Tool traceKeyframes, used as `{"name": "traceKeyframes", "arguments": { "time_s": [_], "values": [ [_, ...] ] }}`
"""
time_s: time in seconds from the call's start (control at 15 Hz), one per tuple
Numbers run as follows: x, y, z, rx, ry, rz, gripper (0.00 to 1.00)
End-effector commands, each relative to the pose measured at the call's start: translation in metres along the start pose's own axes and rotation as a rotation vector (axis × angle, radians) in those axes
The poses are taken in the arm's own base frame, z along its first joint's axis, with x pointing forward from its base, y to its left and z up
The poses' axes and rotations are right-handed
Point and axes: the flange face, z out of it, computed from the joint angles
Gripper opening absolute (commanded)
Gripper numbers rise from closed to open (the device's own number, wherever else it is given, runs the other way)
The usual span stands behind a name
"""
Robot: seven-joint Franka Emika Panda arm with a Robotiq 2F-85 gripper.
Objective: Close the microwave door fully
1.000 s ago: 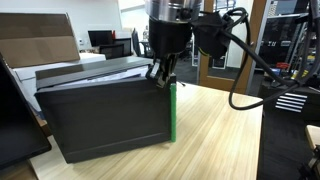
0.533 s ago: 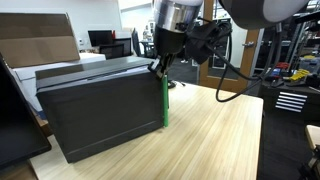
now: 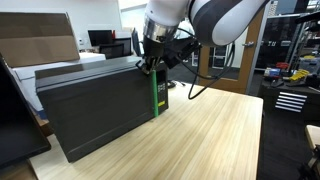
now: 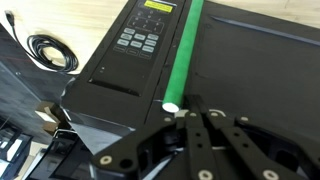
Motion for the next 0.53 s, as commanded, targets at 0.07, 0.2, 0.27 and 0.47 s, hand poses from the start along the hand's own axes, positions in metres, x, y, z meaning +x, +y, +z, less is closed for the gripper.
{"name": "traceKeyframes", "arguments": {
  "time_s": [0.07, 0.2, 0.27, 0.47],
  "values": [
    [-0.021, -0.029, 0.008, 0.105, -0.15, 0.042, 0.0],
    [-0.033, -0.048, -0.003, 0.163, -0.245, 0.049, 0.0],
    [-0.032, -0.052, -0.01, 0.179, -0.285, 0.062, 0.0],
    [-0.032, -0.058, -0.035, 0.2, -0.432, 0.065, 0.32]
  ]
}}
